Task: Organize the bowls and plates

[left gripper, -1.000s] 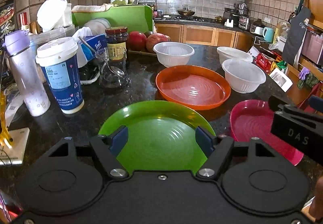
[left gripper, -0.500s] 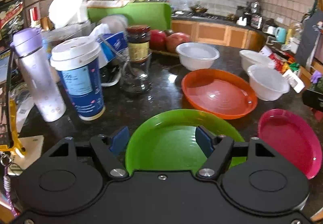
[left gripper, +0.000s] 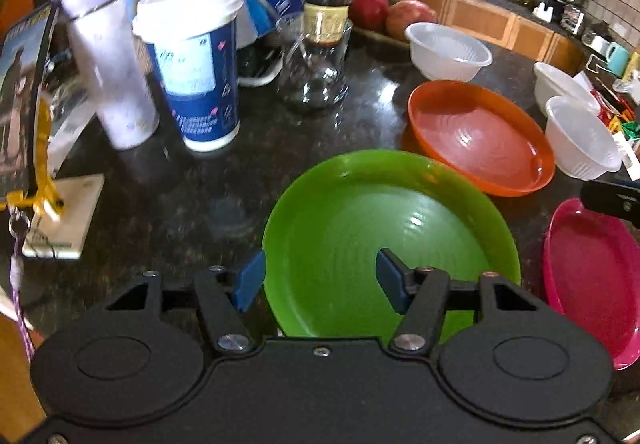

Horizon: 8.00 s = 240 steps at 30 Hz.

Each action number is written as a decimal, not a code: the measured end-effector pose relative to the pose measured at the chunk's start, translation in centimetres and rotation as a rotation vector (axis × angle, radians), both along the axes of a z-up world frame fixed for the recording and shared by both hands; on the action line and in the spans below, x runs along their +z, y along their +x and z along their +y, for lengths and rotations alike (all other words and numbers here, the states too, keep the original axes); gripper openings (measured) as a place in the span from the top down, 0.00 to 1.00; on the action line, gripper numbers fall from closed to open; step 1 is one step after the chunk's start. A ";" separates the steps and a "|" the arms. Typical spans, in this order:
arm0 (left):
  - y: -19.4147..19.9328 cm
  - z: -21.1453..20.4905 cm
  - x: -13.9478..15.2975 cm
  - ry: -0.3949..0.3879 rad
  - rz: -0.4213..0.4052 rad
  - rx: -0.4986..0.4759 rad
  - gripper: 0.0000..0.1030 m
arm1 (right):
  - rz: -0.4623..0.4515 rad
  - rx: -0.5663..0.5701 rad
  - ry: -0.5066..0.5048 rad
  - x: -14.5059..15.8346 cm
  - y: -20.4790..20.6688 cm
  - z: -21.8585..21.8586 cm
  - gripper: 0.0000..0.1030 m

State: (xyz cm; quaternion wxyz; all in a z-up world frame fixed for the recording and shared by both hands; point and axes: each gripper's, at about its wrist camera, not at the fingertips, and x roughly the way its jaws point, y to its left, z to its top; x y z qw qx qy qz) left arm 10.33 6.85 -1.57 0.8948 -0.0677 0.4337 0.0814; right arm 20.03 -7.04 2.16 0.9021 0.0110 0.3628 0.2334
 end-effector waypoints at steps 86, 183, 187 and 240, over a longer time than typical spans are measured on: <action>-3.0 12.9 -1.4 -0.120 0.030 -0.359 0.65 | 0.140 -0.224 -0.130 -4.4 -5.8 15.0 0.74; 2.3 -14.4 -2.0 -0.096 0.037 -0.207 0.70 | 0.090 -0.226 -0.060 -5.8 -2.9 -15.8 0.85; 2.0 -14.1 -1.9 -0.111 0.032 -0.204 0.79 | 0.095 -0.238 -0.060 -5.7 -3.1 -16.0 0.86; -5.5 3.8 1.7 -0.064 -0.087 -0.168 0.80 | 0.037 -0.179 -0.030 -1.2 -7.9 3.0 0.89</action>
